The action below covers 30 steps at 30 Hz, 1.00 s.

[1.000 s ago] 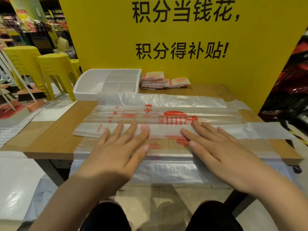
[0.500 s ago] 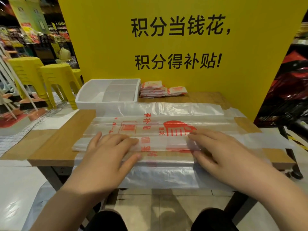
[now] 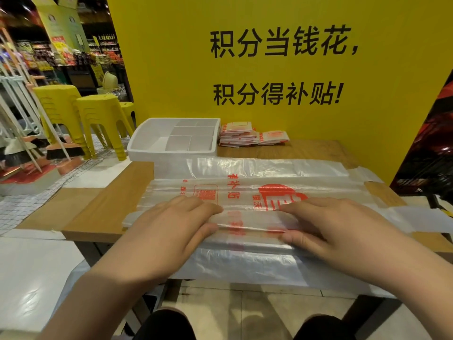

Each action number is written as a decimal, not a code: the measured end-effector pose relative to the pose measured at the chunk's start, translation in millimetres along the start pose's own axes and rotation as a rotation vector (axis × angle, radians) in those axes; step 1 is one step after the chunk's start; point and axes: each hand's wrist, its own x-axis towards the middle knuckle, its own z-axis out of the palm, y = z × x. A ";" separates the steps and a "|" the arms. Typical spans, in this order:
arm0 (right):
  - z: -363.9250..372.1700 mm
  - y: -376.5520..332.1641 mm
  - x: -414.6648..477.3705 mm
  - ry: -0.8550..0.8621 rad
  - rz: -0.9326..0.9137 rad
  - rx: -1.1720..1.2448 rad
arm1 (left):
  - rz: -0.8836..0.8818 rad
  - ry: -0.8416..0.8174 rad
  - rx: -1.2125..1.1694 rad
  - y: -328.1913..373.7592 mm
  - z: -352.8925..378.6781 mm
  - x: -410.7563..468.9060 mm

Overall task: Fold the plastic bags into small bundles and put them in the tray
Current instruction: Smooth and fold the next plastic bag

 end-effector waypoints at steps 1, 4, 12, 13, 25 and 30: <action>-1.2 0.6 0.7 -0.017 -0.008 -0.014 | 0.024 -0.024 0.000 -3.5 -1.2 0.1; -4.4 0.3 2.6 -0.009 -0.019 -0.049 | 0.079 -0.069 0.001 -10.2 -7.0 -0.1; -14.3 -1.4 12.3 -0.076 -0.021 -0.105 | 0.055 -0.011 -0.091 -13.4 -12.8 14.2; -14.6 0.8 16.8 -0.079 -0.007 -0.095 | 0.044 -0.010 -0.120 -15.2 -13.0 18.3; 1.0 11.9 47.7 0.016 0.081 -0.065 | -0.074 0.040 -0.079 -27.1 2.3 46.0; 10.8 9.6 48.2 0.004 0.069 -0.127 | -0.029 0.066 -0.038 -27.5 13.7 40.6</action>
